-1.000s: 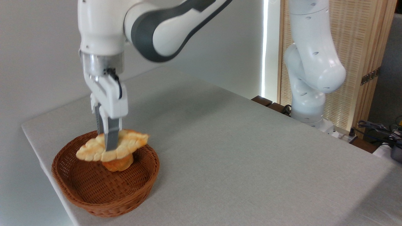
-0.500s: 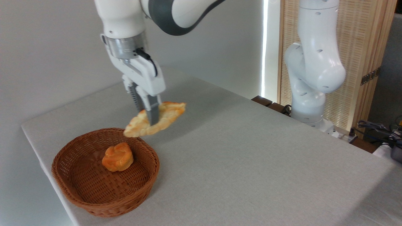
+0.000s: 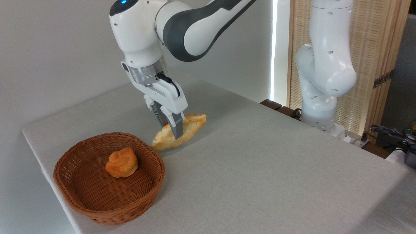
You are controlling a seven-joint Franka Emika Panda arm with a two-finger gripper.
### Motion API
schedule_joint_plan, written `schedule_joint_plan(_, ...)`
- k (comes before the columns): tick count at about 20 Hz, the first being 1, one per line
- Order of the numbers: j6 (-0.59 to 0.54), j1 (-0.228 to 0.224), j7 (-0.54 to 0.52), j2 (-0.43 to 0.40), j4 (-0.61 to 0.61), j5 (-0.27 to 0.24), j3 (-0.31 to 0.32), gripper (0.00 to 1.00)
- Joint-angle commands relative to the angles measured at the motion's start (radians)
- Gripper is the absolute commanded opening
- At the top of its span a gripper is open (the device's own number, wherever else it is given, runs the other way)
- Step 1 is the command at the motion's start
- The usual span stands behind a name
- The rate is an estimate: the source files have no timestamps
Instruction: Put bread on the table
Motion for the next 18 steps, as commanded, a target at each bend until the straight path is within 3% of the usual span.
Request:
schedule_joint_plan(1,0.025,-0.005,-0.010,0.006,-0.002,0.004,0.005,1.00)
schedule_joint_plan(7,0.016,-0.007,-0.009,0.017,0.009,0.030,-0.016,1.00)
schedule_joint_plan(10,0.014,-0.005,-0.010,-0.003,0.076,0.039,-0.027,1.00)
schedule_joint_plan(11,0.016,-0.002,-0.007,-0.003,0.111,0.044,-0.024,1.00)
schedule_joint_plan(13,0.016,0.004,-0.007,-0.003,0.160,0.103,-0.018,1.00)
schedule_joint_plan(18,0.016,0.010,-0.007,0.000,0.179,0.097,0.039,1.00)
